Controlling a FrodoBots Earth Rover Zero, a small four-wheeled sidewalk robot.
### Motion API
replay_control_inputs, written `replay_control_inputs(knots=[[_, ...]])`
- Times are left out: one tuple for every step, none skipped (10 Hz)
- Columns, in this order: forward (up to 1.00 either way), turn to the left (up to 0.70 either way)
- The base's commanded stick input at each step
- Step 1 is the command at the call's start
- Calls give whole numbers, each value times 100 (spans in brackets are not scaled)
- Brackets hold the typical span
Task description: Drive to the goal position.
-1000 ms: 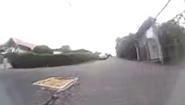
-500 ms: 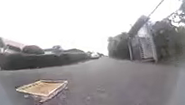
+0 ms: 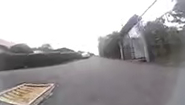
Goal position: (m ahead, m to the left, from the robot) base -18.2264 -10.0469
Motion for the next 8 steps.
replay_control_inputs(knots=[[70, -35], [70, -35], [70, -35], [70, -35], [70, -35], [70, -35], [70, -35], [70, -35]])
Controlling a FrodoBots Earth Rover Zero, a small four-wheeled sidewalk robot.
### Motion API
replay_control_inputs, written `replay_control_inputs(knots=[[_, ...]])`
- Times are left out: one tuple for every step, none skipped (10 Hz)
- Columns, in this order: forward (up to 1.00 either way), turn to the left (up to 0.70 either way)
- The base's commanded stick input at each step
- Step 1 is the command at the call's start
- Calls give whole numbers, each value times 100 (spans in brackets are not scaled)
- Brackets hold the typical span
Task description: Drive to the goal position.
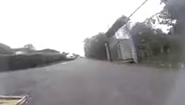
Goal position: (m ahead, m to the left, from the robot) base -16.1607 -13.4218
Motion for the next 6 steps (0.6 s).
replay_control_inputs(knots=[[70, -35], [70, -35], [70, -35], [70, -35], [70, -35], [70, -35]])
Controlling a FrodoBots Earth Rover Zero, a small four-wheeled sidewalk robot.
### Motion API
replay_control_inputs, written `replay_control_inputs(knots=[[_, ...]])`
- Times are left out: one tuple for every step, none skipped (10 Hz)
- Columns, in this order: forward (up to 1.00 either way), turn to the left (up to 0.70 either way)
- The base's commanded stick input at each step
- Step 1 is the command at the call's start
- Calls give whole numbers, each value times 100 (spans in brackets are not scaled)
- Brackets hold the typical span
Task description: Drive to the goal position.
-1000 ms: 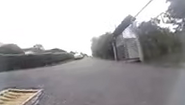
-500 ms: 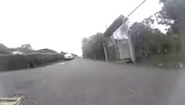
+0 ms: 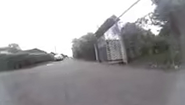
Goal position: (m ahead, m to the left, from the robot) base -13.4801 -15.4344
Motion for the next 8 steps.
replay_control_inputs(knots=[[70, -35], [70, -35], [70, -35], [70, -35], [70, -35], [70, -35], [70, -35], [70, -35]])
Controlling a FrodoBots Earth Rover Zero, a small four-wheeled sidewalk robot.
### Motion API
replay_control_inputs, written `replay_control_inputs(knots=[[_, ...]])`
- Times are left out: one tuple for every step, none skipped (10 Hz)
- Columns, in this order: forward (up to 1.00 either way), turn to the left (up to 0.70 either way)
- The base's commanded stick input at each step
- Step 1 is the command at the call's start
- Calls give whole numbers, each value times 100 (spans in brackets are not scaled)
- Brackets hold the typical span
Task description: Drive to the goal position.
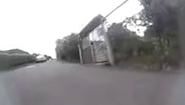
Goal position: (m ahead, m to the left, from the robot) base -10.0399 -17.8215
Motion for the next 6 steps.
replay_control_inputs(knots=[[70, -35], [70, -35], [70, -35], [70, -35], [70, -35], [70, -35]])
